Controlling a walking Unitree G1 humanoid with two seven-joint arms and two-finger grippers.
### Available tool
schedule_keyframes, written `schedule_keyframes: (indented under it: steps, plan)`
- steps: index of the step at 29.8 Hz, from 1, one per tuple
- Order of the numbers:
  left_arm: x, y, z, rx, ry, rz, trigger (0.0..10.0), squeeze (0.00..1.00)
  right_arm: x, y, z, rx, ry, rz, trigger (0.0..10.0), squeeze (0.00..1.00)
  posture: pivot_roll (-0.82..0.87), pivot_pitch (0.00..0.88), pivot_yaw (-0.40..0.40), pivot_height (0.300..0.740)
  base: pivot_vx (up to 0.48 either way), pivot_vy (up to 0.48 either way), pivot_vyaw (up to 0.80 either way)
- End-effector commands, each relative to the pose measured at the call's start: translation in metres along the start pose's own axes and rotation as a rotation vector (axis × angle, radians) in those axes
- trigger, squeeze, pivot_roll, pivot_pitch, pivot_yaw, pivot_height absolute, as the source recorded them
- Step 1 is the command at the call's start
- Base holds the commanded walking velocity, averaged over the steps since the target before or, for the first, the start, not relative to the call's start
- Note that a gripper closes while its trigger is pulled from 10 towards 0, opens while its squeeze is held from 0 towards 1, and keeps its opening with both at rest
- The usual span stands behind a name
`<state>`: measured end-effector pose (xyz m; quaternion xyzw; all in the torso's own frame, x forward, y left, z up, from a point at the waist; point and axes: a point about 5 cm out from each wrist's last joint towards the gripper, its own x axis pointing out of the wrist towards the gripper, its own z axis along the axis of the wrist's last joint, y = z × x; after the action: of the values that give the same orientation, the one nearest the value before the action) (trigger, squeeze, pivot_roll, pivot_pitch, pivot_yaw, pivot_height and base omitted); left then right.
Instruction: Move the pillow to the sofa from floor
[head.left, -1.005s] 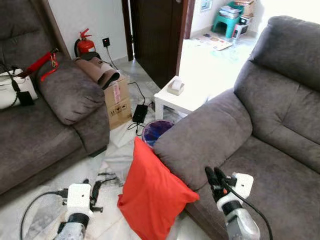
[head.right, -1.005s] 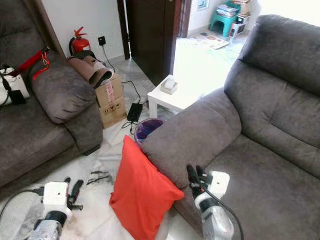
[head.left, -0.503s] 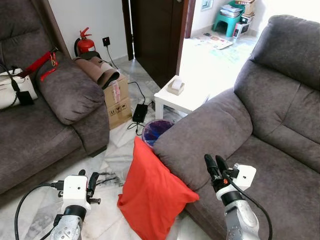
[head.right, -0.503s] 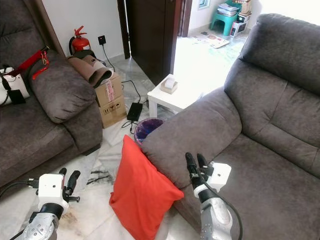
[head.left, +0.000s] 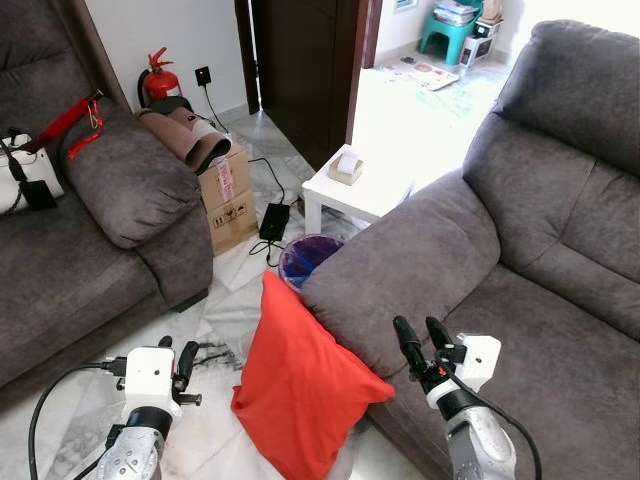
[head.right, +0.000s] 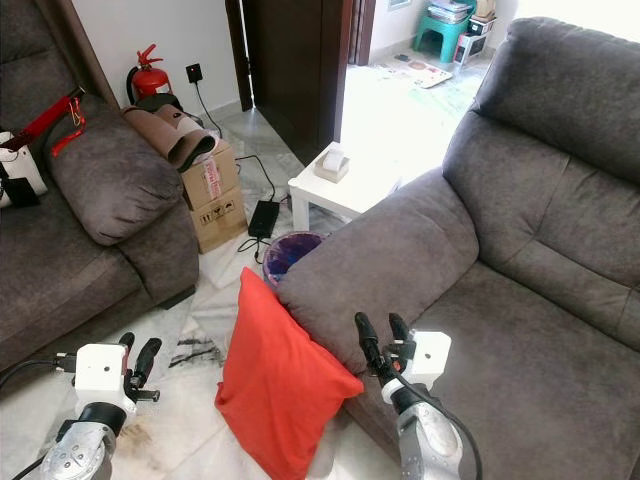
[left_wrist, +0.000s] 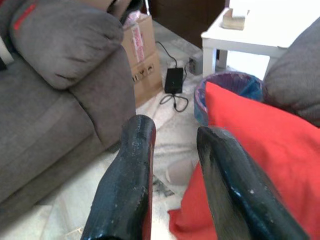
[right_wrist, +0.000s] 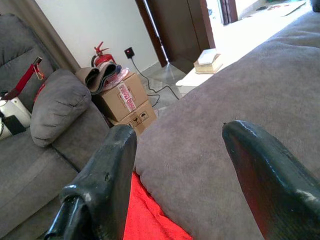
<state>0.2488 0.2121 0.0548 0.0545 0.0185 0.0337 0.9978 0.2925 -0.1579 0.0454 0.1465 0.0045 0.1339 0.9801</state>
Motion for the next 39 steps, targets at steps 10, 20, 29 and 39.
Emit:
schedule_keyframes:
  steps: [10, 20, 29, 39]
  plan:
    - [0.0042, -0.0025, 0.0007, -0.004, 0.028, -0.027, 10.0, 1.0, -0.001, -0.0017, -0.003, -0.004, 0.021, -0.014, 10.0, 0.0, 0.06, 0.176, 0.012, 0.74, 0.0, 0.0, 0.0]
    - [0.0026, -0.002, 0.003, 0.002, 0.016, -0.041, 10.0, 1.0, -0.0018, -0.0015, -0.0022, 0.02, 0.001, -0.012, 10.0, 0.0, 0.06, 0.179, 0.014, 0.74, 0.0, 0.0, 0.0]
    - [0.004, 0.0002, 0.0055, 0.023, 0.004, -0.01, 10.0, 0.0, -0.0014, -0.0005, -0.0025, 0.018, 0.001, -0.006, 10.0, 0.0, 0.06, 0.179, 0.015, 0.74, 0.0, 0.0, 0.0]
    - [0.0031, 0.001, 0.005, 0.013, 0.005, 0.0, 10.0, 0.0, -0.0019, 0.0006, -0.004, 0.016, 0.014, 0.013, 10.0, 0.0, 0.07, 0.179, 0.013, 0.71, 0.0, 0.0, 0.0]
